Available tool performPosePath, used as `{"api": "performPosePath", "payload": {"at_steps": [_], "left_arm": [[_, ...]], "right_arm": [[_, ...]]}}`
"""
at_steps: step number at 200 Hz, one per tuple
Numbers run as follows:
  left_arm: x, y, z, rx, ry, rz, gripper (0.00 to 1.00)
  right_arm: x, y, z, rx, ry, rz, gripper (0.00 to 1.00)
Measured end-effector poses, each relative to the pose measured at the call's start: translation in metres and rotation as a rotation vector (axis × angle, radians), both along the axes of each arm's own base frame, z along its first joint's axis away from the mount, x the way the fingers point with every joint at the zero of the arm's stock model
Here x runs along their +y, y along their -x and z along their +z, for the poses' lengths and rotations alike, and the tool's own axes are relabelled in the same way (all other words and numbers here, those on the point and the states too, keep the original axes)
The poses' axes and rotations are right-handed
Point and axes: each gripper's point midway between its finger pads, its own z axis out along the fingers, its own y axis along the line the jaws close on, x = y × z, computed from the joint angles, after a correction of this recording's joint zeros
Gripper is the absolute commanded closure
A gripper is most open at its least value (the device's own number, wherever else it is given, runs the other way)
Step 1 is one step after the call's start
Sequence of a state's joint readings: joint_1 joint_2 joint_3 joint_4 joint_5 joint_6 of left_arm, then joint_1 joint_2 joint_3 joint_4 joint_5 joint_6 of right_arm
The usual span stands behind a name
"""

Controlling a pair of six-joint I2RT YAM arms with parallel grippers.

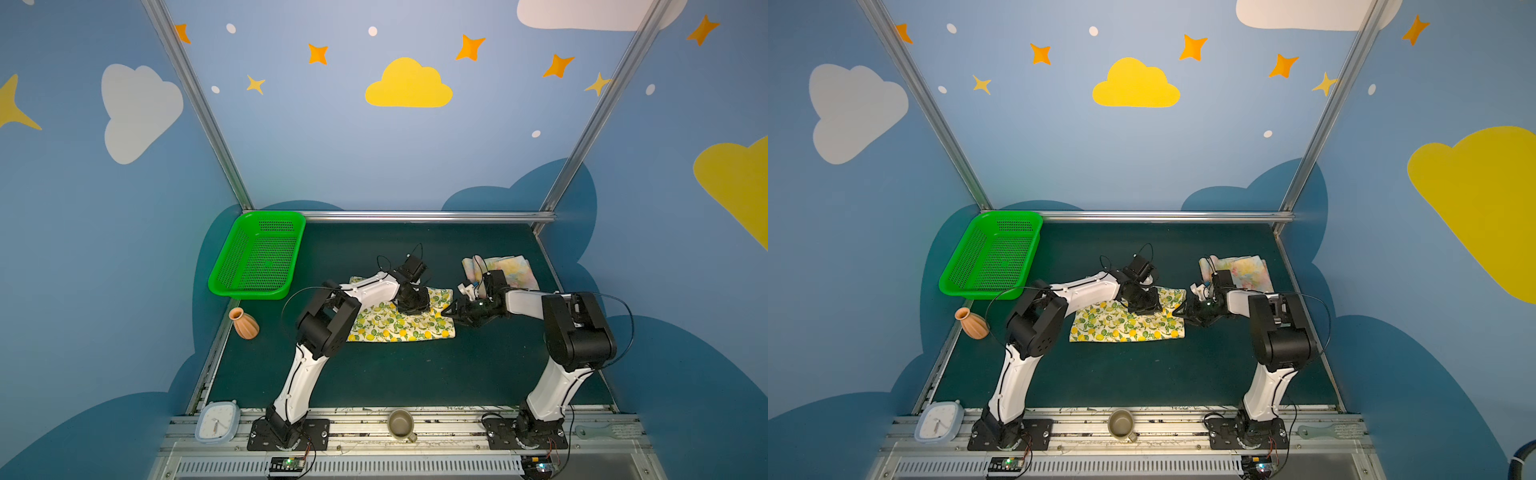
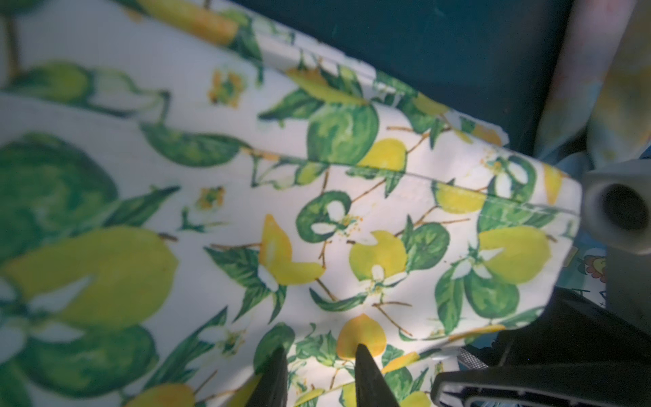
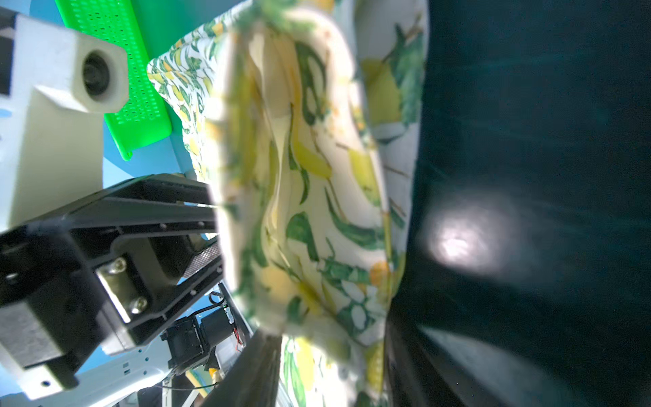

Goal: Fold and stack skirts
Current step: Fold the skirt at the center of the table.

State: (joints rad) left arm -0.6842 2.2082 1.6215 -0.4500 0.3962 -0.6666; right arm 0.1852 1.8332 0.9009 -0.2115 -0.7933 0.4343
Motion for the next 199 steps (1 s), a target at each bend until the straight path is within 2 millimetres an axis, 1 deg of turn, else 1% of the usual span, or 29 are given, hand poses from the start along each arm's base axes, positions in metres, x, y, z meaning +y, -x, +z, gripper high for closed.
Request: {"api": "performPosePath", "payload": {"at_steps": [43, 74, 126, 199], "left_arm": [[0.0, 0.0, 0.0, 0.003, 0.004, 0.002, 0.67], [0.0, 0.0, 0.0, 0.003, 0.004, 0.002, 0.67], [0.0, 0.0, 0.0, 0.003, 0.004, 0.002, 0.67], [0.0, 0.0, 0.0, 0.001, 0.003, -0.001, 0.67]], "right_arm": [[0.01, -0.003, -0.001, 0.004, -0.025, 0.007, 0.55], [0.009, -0.004, -0.001, 0.008, -0.019, -0.002, 0.56], [0.0, -0.003, -0.001, 0.013, 0.0, -0.041, 0.56], [0.0, -0.004, -0.001, 0.024, -0.028, -0.063, 0.56]]}}
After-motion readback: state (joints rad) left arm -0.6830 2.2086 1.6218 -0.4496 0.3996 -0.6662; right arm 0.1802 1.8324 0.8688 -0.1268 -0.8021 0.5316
